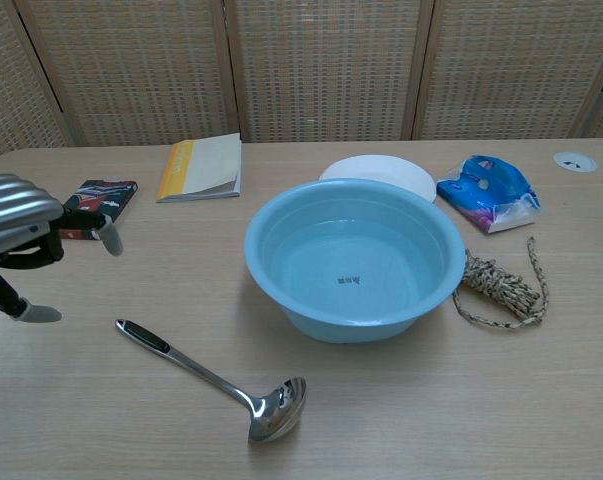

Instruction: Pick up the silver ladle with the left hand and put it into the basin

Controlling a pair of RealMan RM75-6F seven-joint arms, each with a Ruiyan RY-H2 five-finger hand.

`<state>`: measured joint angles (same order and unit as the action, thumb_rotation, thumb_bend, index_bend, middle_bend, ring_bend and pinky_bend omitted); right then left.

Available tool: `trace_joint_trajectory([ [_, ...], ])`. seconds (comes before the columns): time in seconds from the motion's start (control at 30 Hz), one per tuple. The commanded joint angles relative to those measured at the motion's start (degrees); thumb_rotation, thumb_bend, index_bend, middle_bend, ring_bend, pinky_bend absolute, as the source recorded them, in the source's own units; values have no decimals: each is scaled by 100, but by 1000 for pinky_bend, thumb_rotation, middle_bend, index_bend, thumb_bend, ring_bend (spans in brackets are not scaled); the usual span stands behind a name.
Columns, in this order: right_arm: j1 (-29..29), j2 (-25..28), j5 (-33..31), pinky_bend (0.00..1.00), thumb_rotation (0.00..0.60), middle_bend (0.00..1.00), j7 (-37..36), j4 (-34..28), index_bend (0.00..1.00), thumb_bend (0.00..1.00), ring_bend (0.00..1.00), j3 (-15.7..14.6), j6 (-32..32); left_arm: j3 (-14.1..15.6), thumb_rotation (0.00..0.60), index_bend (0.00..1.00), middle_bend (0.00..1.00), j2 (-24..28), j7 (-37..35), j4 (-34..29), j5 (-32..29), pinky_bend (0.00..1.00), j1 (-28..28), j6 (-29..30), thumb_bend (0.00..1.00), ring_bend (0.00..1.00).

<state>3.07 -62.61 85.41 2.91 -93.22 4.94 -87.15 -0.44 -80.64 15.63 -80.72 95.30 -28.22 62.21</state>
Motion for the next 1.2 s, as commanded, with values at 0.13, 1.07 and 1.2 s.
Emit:
trace_joint_trajectory([
  [0.13, 28, -26, -76, 0, 600, 0, 27, 40, 0, 0, 0, 11, 86, 170, 600, 442, 1000, -608, -37, 729, -20, 1000, -362, -584, 159, 1000],
  [1.07, 86, -25, -232, 0, 600, 0, 72, 20, 0, 0, 0, 5, 287, 376, 600, 429, 1000, -1698, -251, 1975, -34, 1000, -640, -554, 359, 1000],
  [1.2, 89, -11, -249, 0, 600, 0, 49, 18, 0, 0, 0, 4, 308, 377, 600, 432, 1000, -1781, -185, 2041, -88, 1000, -668, -615, 360, 1000],
])
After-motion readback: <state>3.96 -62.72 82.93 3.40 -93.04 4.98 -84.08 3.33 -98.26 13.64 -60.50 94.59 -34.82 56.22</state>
